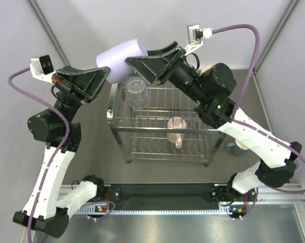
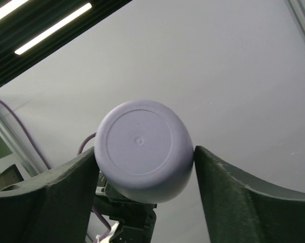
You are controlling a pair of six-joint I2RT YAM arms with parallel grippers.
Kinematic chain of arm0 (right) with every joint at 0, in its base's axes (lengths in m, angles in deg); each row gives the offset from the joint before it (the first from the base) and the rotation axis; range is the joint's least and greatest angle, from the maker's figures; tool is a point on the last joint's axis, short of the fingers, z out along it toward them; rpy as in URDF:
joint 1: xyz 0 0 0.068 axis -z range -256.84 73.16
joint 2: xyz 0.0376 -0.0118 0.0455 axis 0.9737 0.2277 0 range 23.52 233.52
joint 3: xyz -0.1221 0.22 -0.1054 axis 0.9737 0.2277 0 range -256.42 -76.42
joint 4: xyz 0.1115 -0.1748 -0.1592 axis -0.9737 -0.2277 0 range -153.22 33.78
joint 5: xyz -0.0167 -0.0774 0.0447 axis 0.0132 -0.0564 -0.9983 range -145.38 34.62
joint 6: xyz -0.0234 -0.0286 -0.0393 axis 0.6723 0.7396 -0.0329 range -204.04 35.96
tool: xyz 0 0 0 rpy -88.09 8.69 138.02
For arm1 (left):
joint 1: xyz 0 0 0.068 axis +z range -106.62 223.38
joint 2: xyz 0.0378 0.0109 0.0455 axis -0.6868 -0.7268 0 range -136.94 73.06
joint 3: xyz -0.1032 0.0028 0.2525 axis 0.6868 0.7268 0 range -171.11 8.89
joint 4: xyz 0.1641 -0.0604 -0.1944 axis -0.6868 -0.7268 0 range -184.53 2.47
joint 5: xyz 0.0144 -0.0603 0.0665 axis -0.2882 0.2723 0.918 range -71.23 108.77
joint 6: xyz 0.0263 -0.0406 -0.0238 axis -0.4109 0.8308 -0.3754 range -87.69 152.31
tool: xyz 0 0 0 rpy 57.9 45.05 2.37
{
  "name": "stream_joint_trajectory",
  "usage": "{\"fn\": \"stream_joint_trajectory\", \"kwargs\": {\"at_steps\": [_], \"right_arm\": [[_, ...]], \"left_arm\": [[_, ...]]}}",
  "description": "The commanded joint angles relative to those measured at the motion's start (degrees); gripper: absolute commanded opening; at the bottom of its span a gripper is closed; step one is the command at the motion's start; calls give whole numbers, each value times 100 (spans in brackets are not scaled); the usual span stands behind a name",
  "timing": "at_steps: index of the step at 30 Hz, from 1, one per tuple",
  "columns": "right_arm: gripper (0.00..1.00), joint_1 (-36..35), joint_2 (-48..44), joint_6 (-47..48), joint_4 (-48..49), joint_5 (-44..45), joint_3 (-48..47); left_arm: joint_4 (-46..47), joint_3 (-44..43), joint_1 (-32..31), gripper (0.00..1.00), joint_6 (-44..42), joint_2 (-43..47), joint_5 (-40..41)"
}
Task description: Load the cups into the dish rack
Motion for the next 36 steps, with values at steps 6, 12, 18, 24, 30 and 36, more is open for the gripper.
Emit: {"fn": "stream_joint_trajectory", "kwargs": {"at_steps": [6,12,18,24,30,36], "right_arm": [[67,-49,26,-109,314,-84,-214],[62,-41,210,-223,410,-14,-292],[46,-41,404,-294,515,-128,-416],[0,-49,360,-127,393,-216,-442],[0,-49,17,128,147,-102,-126],[0,-40,-352,934,-905,267,-2]], "left_arm": [[214,258,-16,0,20,362,-47],[144,312,-16,0,81,494,-197],[-49,408,-16,0,99,678,-276],[-716,478,-16,11,-59,898,-83],[-1394,540,-16,77,-270,1056,41],[-2430,531,-16,88,-691,1232,137]]}}
